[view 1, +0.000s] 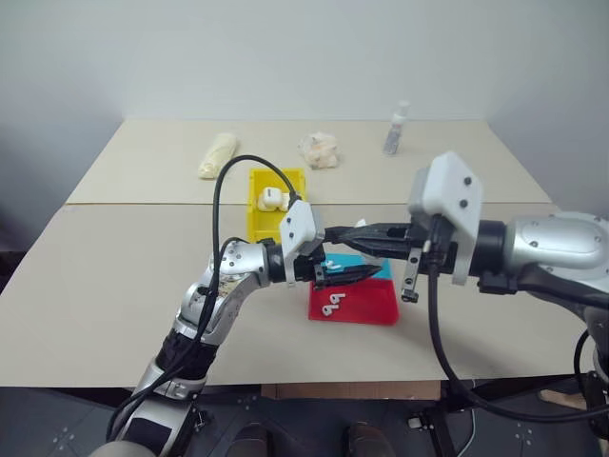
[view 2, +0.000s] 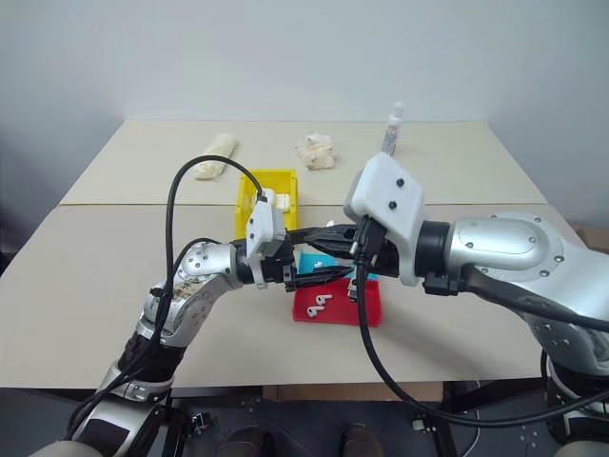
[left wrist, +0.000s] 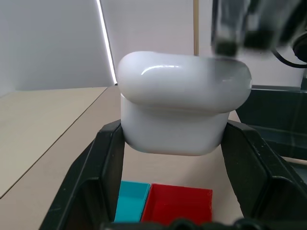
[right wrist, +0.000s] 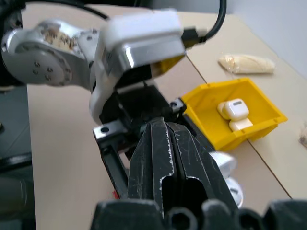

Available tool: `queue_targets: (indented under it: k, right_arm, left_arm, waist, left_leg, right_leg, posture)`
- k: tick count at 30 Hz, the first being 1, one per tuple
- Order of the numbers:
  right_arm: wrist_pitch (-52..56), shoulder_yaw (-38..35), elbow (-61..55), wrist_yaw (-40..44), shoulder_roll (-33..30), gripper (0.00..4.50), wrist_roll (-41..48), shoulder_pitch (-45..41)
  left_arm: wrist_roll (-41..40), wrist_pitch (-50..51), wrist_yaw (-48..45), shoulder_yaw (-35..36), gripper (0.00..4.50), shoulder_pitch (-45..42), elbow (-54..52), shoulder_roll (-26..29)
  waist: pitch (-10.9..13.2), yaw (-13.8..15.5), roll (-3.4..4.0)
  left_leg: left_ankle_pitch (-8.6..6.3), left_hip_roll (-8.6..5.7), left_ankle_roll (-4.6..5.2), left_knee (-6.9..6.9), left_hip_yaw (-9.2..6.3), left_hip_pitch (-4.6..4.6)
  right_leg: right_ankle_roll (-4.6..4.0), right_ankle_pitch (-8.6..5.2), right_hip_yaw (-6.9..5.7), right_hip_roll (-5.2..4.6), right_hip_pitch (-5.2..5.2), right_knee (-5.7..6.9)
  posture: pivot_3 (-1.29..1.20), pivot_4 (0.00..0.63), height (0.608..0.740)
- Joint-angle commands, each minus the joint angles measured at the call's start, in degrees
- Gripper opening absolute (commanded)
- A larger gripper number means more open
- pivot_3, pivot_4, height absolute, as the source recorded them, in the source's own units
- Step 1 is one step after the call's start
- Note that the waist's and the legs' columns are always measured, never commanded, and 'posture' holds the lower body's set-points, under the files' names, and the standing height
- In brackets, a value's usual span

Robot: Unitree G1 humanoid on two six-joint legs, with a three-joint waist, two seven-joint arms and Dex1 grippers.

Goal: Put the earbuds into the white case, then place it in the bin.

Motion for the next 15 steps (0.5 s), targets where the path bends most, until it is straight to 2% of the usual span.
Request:
queue_targets:
  k: [1, 8, 15]
  right_arm:
    - [-1.52, -1.12, -0.78, 0.89, -1.48, 0.04, -2.57, 1.01]
    - [-2.78, -4.38, -0.94, 2.89, -4.74, 0.04, -4.57, 4.94]
    - [-4.77, -11.99, 0.64, 1.83, -1.06, 0.04, 1.78, 3.65]
  left_arm:
    - [-2.17, -0.36, 0.19, 1.91, 2.74, -1.27, -3.17, -0.53]
    - [-2.21, -1.07, -0.06, 3.04, 2.74, 0.11, -3.45, 0.47]
    - [-1.71, -2.22, 0.6, 3.46, 2.74, 0.78, -2.79, -0.1]
  waist:
    - [0.0, 0.03, 0.0]
    - [0.0, 0.12, 0.0]
    - [0.0, 0.14, 0.0]
  left_leg:
    - [0.0, 0.0, 0.0, 0.01, -0.01, 0.0]
    - [0.0, 0.01, 0.0, 0.01, -0.01, 0.01]
    - [0.0, 0.01, 0.0, 0.02, 0.01, 0.02]
  right_leg:
    - [0.0, 0.0, 0.0, 0.0, 0.0, 0.01]
    - [0.0, 0.0, -0.01, 0.0, 0.02, 0.0]
    - [0.0, 0.0, 0.01, 0.0, 0.02, 0.01]
  posture:
    - [0.0, 0.15, 0.74]
    - [0.0, 0.15, 0.74]
    - [0.0, 0.15, 0.74]
